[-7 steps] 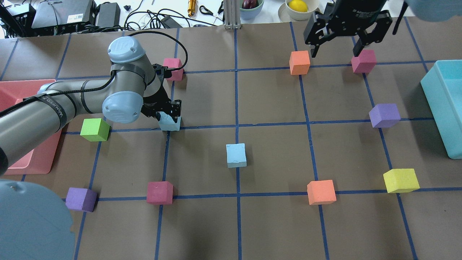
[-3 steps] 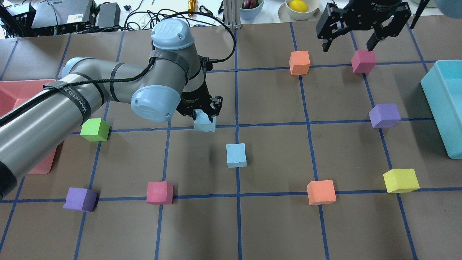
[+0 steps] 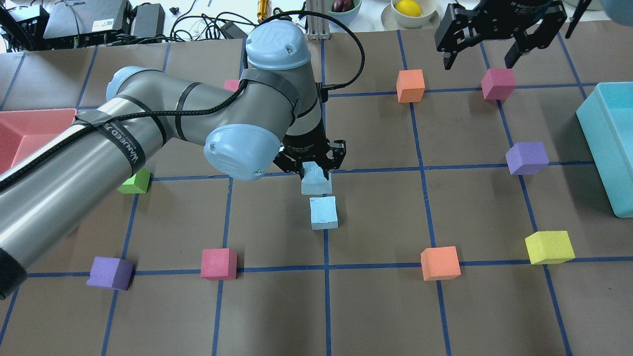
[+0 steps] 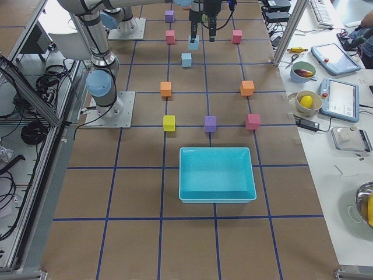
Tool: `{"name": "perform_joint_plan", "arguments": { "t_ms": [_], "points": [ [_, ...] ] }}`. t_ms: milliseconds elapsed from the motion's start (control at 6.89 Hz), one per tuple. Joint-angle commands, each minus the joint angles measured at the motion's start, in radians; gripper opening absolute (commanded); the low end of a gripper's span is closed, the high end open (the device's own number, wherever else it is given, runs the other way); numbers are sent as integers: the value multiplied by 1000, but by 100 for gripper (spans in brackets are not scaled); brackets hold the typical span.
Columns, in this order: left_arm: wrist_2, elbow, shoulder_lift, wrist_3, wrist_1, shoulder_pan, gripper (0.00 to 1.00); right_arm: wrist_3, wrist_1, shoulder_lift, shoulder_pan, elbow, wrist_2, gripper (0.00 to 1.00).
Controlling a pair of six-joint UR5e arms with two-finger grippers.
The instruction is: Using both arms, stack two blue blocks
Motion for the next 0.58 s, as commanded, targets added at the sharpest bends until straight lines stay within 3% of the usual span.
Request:
{"name": "perform_joint_plan", "arguments": {
  "t_ms": [0,435],
  "points": [
    [3,-13,-21,-16,-3,-16,0,-2,-1,1,-3,0,0,100],
    [1,-73,-18,-16,47,-16,0,0,-1,3,-3,0,0,100]
  ]
}}
